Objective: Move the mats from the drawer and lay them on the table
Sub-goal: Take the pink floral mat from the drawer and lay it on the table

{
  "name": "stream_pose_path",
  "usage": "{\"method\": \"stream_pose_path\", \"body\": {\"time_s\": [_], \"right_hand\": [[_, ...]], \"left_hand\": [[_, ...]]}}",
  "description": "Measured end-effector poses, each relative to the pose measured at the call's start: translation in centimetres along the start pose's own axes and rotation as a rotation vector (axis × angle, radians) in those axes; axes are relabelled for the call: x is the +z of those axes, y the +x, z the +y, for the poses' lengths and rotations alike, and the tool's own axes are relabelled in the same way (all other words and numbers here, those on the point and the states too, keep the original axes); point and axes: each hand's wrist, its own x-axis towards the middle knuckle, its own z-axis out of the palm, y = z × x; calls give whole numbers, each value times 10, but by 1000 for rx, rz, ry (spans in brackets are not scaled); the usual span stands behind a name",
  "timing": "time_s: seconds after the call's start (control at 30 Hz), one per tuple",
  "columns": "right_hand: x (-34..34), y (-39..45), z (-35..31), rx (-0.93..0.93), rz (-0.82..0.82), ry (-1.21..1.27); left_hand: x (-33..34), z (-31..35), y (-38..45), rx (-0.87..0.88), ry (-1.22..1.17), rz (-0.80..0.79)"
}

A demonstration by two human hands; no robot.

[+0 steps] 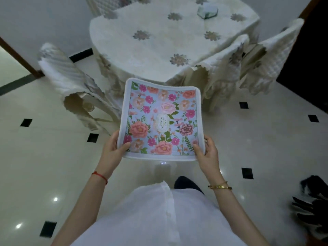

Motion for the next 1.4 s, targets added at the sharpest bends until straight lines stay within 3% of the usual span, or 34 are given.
{"method": "stream_pose_path", "body": {"time_s": [0.3,0.77,1.2,1.4], "right_hand": [[120,97,-23,-42,-174,-74],[317,250,-95,-88,-218,-110],[518,260,-118,-53,132,15],[572,257,-130,-55,290,30]], "left_hand": [[-87,-2,73,1,-45,194],[-245,53,259,59,-44,247],[-428,70,424,85,13,-85],[-471,83,476,82,17,-246]]}}
